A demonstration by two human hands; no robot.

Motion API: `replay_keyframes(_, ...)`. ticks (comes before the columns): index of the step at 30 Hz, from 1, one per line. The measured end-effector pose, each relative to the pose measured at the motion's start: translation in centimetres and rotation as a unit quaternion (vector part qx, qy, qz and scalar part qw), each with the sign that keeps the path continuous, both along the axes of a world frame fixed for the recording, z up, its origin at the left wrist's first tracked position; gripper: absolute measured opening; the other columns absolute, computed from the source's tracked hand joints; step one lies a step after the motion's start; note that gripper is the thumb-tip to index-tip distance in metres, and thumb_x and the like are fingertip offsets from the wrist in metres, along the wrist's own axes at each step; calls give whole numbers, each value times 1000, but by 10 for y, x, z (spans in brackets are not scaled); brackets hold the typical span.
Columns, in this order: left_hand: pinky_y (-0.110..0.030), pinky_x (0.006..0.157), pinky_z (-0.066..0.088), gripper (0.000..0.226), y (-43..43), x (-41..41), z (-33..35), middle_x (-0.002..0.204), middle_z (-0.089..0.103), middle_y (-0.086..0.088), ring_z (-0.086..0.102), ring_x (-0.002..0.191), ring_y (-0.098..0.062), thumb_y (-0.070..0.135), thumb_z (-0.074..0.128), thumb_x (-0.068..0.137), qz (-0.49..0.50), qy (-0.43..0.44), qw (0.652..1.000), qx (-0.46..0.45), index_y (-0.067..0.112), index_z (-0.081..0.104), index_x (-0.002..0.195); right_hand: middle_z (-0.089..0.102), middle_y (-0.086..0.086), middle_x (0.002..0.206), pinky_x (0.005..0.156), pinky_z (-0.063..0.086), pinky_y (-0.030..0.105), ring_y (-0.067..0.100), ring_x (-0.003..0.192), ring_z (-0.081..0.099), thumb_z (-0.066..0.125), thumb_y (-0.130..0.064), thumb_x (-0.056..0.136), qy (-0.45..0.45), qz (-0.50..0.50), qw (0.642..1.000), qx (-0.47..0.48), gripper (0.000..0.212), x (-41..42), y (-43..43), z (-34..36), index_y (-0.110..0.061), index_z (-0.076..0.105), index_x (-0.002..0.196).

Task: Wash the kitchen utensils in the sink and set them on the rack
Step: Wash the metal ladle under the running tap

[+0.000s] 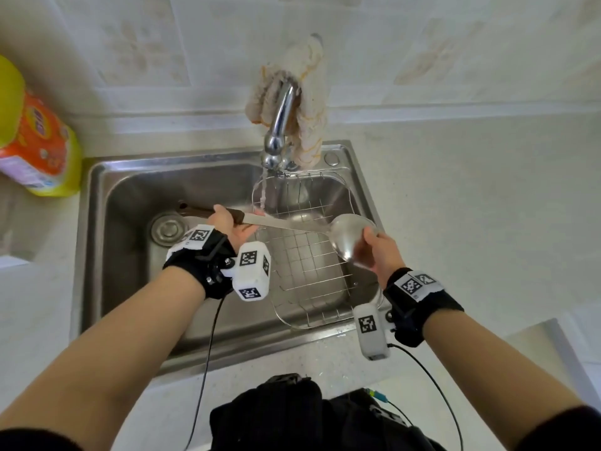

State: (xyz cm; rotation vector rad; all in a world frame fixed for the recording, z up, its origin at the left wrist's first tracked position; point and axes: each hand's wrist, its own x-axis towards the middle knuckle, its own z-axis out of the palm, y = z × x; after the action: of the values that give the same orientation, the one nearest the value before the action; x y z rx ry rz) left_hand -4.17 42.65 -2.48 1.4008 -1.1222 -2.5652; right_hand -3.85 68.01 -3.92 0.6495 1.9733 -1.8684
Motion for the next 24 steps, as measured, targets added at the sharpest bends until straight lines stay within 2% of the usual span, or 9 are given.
replay_keyframes(2, -48, 86, 47, 55, 11, -2, -5, 109, 59, -26, 60, 108, -36, 40, 27, 100, -25, 12, 1000, 6, -5, 31, 132, 49, 14, 131, 100, 43, 46, 32, 118, 48, 44, -29, 97, -13, -31, 999, 34, 42, -2, 7, -9, -4, 47, 131)
replay_keyframes(4, -48, 84, 47, 52, 17, -5, -8, 124, 54, -27, 55, 117, -36, 36, 33, 100, -54, 21, 998, 28, -6, 33, 132, 52, 15, 123, 82, 50, 37, 31, 111, 51, 42, -28, 98, -34, -62, 995, 65, 41, -4, 10, -18, -1, 49, 128)
replay_keyframes(6, -49, 85, 46, 41, 18, -9, -12, 121, 55, -24, 55, 116, -37, 27, 42, 98, -79, 30, 996, 42, -3, 39, 126, 56, 20, 114, 70, 49, 33, 32, 101, 56, 36, -27, 100, -57, -71, 989, 112, 42, -3, 11, -28, 4, 52, 122)
replay_keyframes(10, -48, 87, 46, 39, 9, -20, -21, 94, 57, -19, 61, 95, -34, 28, 40, 98, -95, 40, 993, 51, -3, 43, 121, 57, 26, 120, 97, 43, 42, 40, 112, 53, 25, -26, 102, -84, -43, 977, 191, 49, -6, -2, -43, 10, 53, 120)
replay_keyframes(13, -47, 84, 48, 55, -5, -30, -29, 92, 58, -20, 62, 92, -33, 42, 28, 98, -75, 31, 996, 46, -7, 43, 118, 58, 26, 115, 95, 46, 44, 39, 107, 55, 25, -30, 101, -89, -22, 972, 215, 50, -13, -21, -51, 9, 53, 119)
replay_keyframes(15, -48, 89, 46, 53, -19, -42, -33, 90, 58, -20, 61, 92, -33, 42, 26, 99, -63, 36, 997, 39, -7, 46, 105, 58, 20, 107, 94, 47, 47, 35, 103, 56, 30, -33, 100, -93, -32, 973, 207, 48, -23, -34, -53, 4, 54, 119)
replay_keyframes(17, -45, 89, 49, 37, -31, -51, -35, 91, 58, -19, 63, 91, -33, 31, 35, 100, -65, 58, 995, 41, -3, 48, 94, 58, 17, 111, 97, 46, 46, 33, 107, 55, 36, -35, 98, -97, -33, 977, 185, 46, -34, -44, -54, 0, 52, 123)
replay_keyframes(20, -37, 83, 56, 7, -47, -67, -41, 94, 59, -13, 65, 88, -26, 6, 48, 95, -90, 76, 993, -4, 3, 51, 90, 56, 17, 123, 98, 42, 37, 33, 114, 52, 42, -31, 97, -115, -5, 978, 175, 45, -52, -58, -56, 1, 49, 128)
replay_keyframes(24, -37, 83, 55, 11, -52, -77, -39, 95, 58, -9, 64, 92, -25, 1, 48, 94, -107, 109, 987, -57, 11, 48, 90, 51, 17, 127, 98, 40, 34, 31, 117, 50, 42, -34, 96, -134, 94, 954, 252, 51, -68, -75, -65, 3, 44, 132)
